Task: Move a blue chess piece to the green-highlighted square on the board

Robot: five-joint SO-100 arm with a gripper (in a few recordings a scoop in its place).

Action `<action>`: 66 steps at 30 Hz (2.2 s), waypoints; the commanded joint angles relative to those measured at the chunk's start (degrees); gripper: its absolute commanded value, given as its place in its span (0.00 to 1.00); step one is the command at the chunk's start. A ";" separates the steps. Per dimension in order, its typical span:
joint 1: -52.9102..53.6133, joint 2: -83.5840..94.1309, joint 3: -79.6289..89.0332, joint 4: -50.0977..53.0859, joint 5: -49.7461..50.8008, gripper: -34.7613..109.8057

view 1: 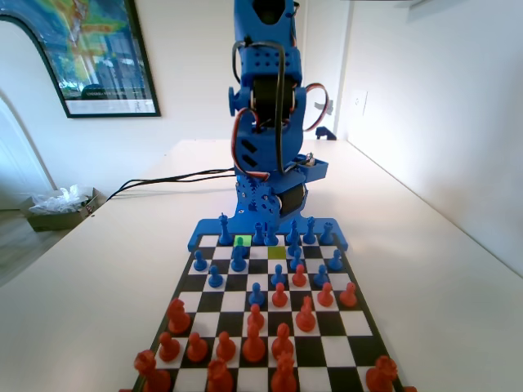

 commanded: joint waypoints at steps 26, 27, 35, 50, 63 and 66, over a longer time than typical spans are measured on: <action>19.07 10.28 -4.83 -0.88 22.06 0.25; 19.16 10.28 -4.57 -1.05 23.20 0.25; 17.75 11.51 -4.39 2.90 31.20 0.25; 14.85 16.87 2.90 2.46 37.35 0.25; 16.44 19.34 13.27 -9.14 35.68 0.25; 17.14 19.78 13.97 -9.84 34.89 0.25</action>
